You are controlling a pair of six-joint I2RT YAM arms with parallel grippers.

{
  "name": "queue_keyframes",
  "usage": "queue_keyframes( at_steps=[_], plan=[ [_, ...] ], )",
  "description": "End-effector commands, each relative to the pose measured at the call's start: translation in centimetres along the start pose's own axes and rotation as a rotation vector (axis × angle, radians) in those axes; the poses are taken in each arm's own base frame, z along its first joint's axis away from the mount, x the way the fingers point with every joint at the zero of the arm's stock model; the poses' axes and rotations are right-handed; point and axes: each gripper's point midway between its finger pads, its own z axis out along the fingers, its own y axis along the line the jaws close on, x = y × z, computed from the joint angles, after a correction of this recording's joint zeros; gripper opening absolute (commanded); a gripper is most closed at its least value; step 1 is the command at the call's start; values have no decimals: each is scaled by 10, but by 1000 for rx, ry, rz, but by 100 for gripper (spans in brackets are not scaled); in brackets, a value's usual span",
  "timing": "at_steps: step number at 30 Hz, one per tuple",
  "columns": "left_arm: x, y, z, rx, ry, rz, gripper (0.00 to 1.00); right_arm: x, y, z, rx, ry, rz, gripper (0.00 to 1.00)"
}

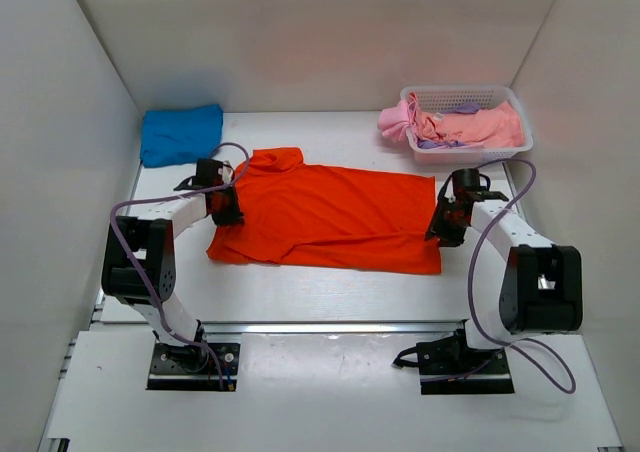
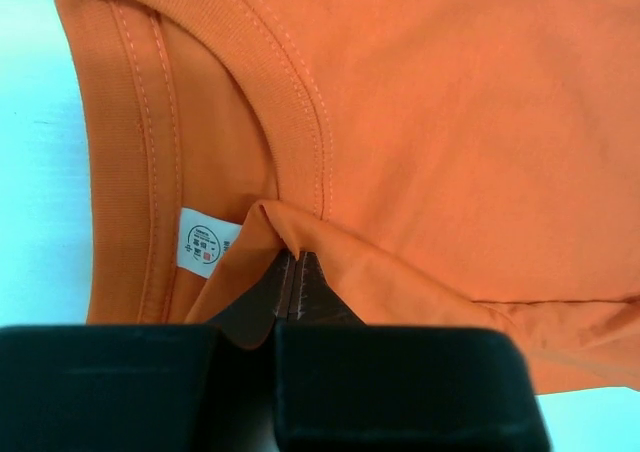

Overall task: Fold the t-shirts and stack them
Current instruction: Fold the flattened tshirt in 1/3 of the way

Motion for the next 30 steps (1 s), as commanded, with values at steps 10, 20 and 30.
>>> queue_keyframes(
  at_steps=[10,20,30],
  plan=[
    [-2,-11,-10,58,-29,5,0,-38,-2,23,28,-55,92,44],
    [-3,-13,-10,70,-36,6,0,-41,3,27,-1,-56,124,43],
    [-4,-14,-13,75,-38,5,0,-43,7,30,19,-57,89,5]
  ],
)
